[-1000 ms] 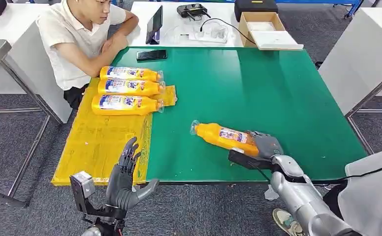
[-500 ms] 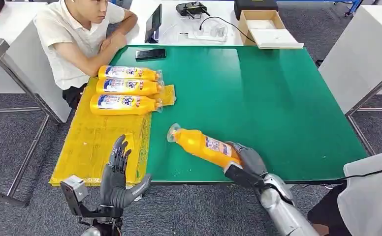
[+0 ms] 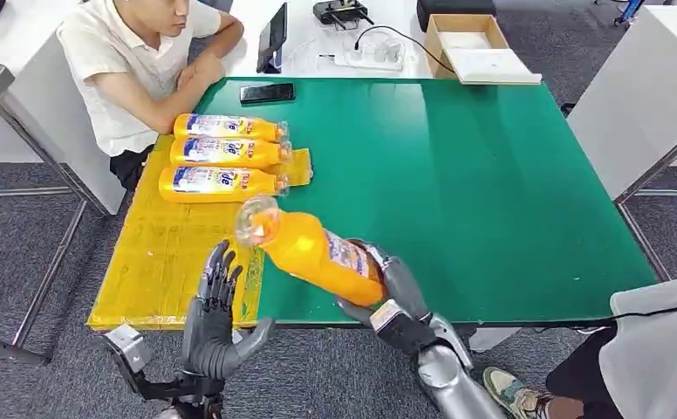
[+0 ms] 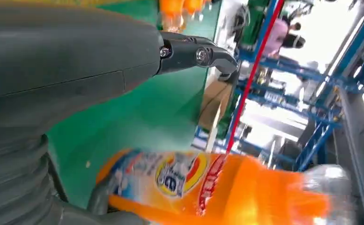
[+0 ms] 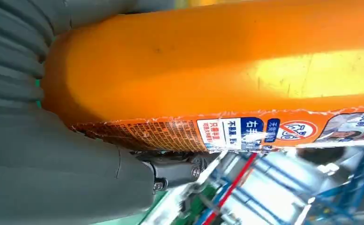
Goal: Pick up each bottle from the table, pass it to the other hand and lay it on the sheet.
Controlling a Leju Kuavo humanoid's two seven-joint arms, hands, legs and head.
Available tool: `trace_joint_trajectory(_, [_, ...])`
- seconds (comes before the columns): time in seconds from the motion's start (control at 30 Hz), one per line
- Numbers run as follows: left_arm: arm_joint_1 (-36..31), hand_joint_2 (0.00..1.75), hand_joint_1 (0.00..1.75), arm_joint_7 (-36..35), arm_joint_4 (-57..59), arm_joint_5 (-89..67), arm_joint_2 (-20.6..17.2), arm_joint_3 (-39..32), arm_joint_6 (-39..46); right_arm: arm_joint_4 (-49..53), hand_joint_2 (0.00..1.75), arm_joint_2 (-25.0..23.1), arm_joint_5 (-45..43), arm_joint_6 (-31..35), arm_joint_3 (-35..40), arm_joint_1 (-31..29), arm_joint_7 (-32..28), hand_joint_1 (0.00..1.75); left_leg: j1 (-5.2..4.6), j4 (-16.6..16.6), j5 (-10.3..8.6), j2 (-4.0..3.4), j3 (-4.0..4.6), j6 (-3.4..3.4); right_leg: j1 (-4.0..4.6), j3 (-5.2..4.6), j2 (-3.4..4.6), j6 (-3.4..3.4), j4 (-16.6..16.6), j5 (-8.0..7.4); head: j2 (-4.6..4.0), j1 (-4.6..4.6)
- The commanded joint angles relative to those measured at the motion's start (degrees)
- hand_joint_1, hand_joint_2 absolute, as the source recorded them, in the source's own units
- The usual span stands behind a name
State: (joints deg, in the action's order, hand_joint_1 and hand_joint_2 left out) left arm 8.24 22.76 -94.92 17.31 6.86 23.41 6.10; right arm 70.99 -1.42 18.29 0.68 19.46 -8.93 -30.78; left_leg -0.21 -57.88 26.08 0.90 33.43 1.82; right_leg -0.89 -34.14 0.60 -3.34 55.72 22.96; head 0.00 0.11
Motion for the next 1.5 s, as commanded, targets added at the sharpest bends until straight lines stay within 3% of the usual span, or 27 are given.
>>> trace_joint_trajectory(0.03, [-2.7,1.75,0.00,-0.7,3.8,1.2,-1.2,2.9,-1.8,-5.4,1.75,-2.8,0.3,-0.3,8.3,-4.1,-0.3,1.75,0.05,0.1,0.05,-0.25,-0.22,-0.15,0.06,0.14,0.13,0.17,0.0,0.00,0.00,0.00])
trace_joint_trajectory(0.23, [-2.8,1.75,0.00,-1.7,3.5,3.6,-1.8,3.5,-4.8,-6.2,1.75,-2.2,0.5,-0.5,8.9,-4.5,-0.3,1.75,0.03,0.1,0.02,-0.16,-0.17,-0.10,0.04,0.11,0.07,0.12,0.0,0.00,-0.02,0.00])
trace_joint_trajectory(0.53, [-4.1,1.75,0.00,-2.1,4.2,4.6,-1.1,2.5,-8.5,-16.5,1.75,-3.9,3.8,-2.4,15.8,-6.9,-0.6,1.75,0.04,0.1,0.03,-0.15,-0.28,-0.17,0.05,0.23,0.01,0.20,-0.1,0.03,0.00,0.02])
trace_joint_trajectory(0.9, [-4.1,1.75,0.00,-1.5,3.6,4.3,-1.1,2.5,-9.8,-17.9,1.75,-3.8,3.5,-3.1,16.2,-7.2,-0.5,1.75,0.02,0.1,0.04,-0.08,-0.21,-0.11,0.02,0.17,-0.04,0.14,-0.1,0.05,-0.02,0.02])
trace_joint_trajectory(0.93, [-4.2,1.75,0.09,-1.5,3.5,4.0,-1.0,2.3,-10.3,-19.4,1.75,-4.0,3.5,-3.2,16.5,-7.5,-0.3,1.75,0.03,0.1,0.03,-0.06,-0.19,-0.11,0.03,0.16,-0.05,0.13,-0.1,0.04,0.00,0.00])
trace_joint_trajectory(0.97, [-4.3,1.75,1.48,-1.6,3.5,3.9,-1.2,2.4,-11.0,-20.2,1.75,-4.1,3.4,-3.2,16.6,-7.7,-0.3,1.75,0.02,0.1,0.01,-0.04,-0.12,-0.09,0.01,0.10,-0.05,0.10,-0.1,0.02,-0.02,0.02])
trace_joint_trajectory(1.03, [-4.6,1.75,1.75,-1.9,4.0,4.0,-1.1,2.5,-11.9,-21.8,1.75,-4.3,3.5,-3.5,17.0,-8.1,-0.3,1.75,0.02,0.1,0.02,-0.05,-0.16,-0.12,0.02,0.14,-0.05,0.13,-0.1,0.03,0.00,0.00])
trace_joint_trajectory(1.5, [-5.7,1.75,1.75,-3.7,7.9,3.9,-0.8,0.6,-11.6,-21.7,1.75,-4.5,3.6,-3.8,17.9,-7.6,-0.5,1.75,0.05,0.1,0.07,-0.01,-0.25,-0.15,0.05,0.22,-0.15,0.18,-0.1,0.10,0.00,0.00])
